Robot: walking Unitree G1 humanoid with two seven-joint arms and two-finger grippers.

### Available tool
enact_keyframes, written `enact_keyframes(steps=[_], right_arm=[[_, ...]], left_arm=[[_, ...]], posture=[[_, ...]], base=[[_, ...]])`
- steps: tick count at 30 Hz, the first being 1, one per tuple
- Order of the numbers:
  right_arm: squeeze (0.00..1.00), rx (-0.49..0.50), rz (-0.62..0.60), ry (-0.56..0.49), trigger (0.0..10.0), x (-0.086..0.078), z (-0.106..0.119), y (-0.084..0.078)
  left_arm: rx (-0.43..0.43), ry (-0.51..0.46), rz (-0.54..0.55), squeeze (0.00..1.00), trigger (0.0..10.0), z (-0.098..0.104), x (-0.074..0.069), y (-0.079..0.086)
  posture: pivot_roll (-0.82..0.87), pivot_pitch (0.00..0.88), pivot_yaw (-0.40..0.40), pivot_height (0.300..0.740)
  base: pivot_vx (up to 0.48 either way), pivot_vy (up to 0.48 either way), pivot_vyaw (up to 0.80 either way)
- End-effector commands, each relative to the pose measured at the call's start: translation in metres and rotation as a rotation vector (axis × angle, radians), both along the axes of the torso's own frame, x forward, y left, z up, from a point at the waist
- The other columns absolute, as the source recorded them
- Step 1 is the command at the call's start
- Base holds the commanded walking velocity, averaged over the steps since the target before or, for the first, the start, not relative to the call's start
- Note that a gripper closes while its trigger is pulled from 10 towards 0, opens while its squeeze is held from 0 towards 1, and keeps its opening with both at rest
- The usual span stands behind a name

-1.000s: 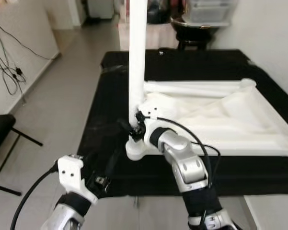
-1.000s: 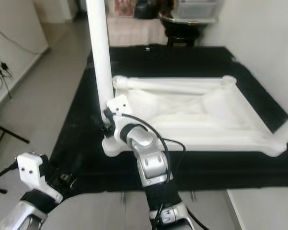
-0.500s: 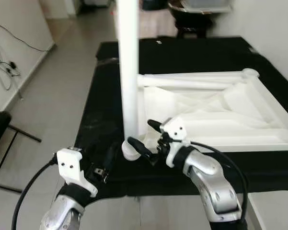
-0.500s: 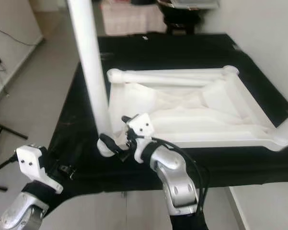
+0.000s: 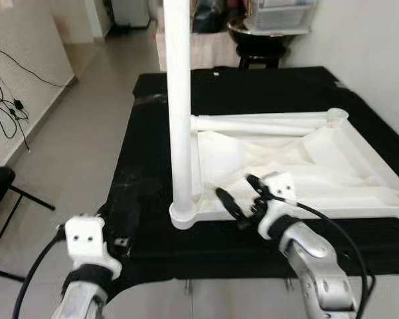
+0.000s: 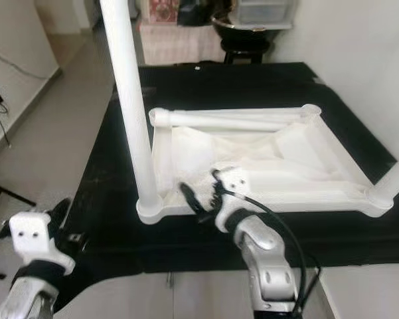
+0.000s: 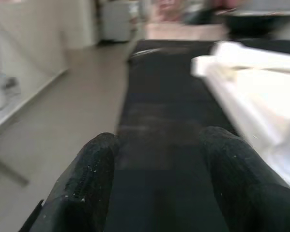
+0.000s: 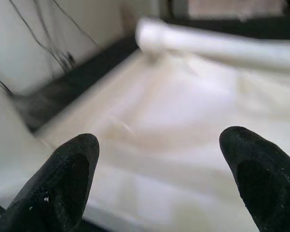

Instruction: Building children table

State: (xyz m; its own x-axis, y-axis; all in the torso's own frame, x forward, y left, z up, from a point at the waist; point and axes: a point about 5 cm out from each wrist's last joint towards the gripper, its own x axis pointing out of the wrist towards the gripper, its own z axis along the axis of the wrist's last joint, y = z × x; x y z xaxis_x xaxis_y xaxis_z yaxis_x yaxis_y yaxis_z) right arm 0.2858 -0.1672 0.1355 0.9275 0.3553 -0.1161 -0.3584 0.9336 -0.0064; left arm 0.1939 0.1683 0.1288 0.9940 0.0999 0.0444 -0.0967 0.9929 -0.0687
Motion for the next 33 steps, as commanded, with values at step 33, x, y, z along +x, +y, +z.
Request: enact_keyframes(steps=[33], right_arm=[[0.0,-0.087,-0.028,-0.04,10.0,0.014,-0.017,0.005]], left_arm=[[0.087,0.024,0.037,0.0,10.0,-0.022,0.015,-0.001]], posture=[[-0.03,0.0,0.011,0.74]], base=[[0.0,0.0,0.0]])
